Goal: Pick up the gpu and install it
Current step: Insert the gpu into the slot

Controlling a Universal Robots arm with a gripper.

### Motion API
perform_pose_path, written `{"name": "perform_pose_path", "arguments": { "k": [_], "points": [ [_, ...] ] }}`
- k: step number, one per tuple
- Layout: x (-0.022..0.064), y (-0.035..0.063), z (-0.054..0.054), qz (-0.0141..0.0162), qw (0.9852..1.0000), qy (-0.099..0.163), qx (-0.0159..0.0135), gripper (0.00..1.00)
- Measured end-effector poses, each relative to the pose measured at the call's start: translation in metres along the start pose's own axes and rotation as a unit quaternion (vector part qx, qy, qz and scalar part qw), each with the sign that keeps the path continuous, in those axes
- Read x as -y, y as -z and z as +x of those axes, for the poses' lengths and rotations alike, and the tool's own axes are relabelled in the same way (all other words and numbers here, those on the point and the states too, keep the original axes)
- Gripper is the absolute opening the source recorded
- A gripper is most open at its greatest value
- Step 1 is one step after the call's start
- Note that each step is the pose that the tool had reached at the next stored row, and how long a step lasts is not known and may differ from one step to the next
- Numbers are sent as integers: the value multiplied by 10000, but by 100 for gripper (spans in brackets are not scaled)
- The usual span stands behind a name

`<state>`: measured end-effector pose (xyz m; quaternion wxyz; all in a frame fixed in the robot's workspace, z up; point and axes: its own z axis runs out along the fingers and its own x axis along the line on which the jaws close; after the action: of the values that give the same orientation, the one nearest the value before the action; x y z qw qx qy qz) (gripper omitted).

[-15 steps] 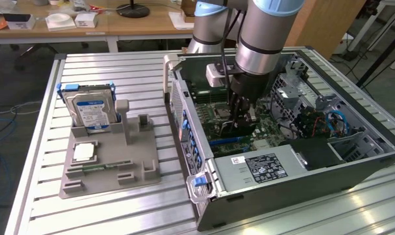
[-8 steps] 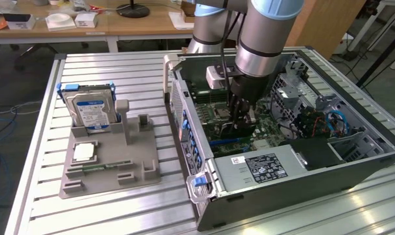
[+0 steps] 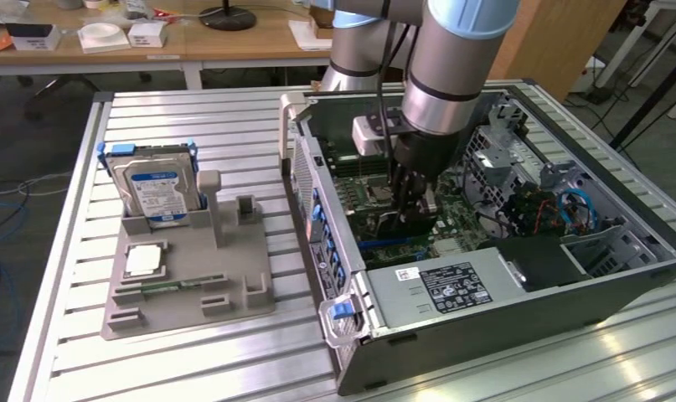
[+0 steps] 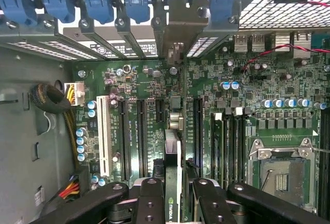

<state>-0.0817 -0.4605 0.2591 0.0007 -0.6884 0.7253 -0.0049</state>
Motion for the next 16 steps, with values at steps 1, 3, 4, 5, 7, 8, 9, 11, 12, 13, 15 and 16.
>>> {"name": "perform_pose_path", "arguments": {
  "k": [1, 3, 4, 5, 7, 8, 9, 11, 12, 13, 15, 16],
  "points": [
    [0, -8, 0, 0, 10000, 0, 0, 26],
    [0, -27, 0, 0, 10000, 0, 0, 26],
    [0, -34, 0, 0, 10000, 0, 0, 26],
    [-1, -40, 0, 0, 10000, 0, 1, 26],
    [-2, -45, 0, 0, 10000, 0, -1, 26],
    [-2, -45, 0, -1, 10000, 0, -1, 26],
    [-4, -45, 0, -1, 10000, 0, -1, 26],
    [-10, -49, 0, 1, 10000, -1, 0, 26],
    [-10, -52, -1, 1, 10000, 0, 1, 26],
    [-10, -55, -1, 0, 10000, 0, 1, 26],
    [-11, -59, -1, 0, 10000, 0, 0, 26],
    [-11, -59, -1, 0, 10000, 0, -1, 26]
  ]
}}
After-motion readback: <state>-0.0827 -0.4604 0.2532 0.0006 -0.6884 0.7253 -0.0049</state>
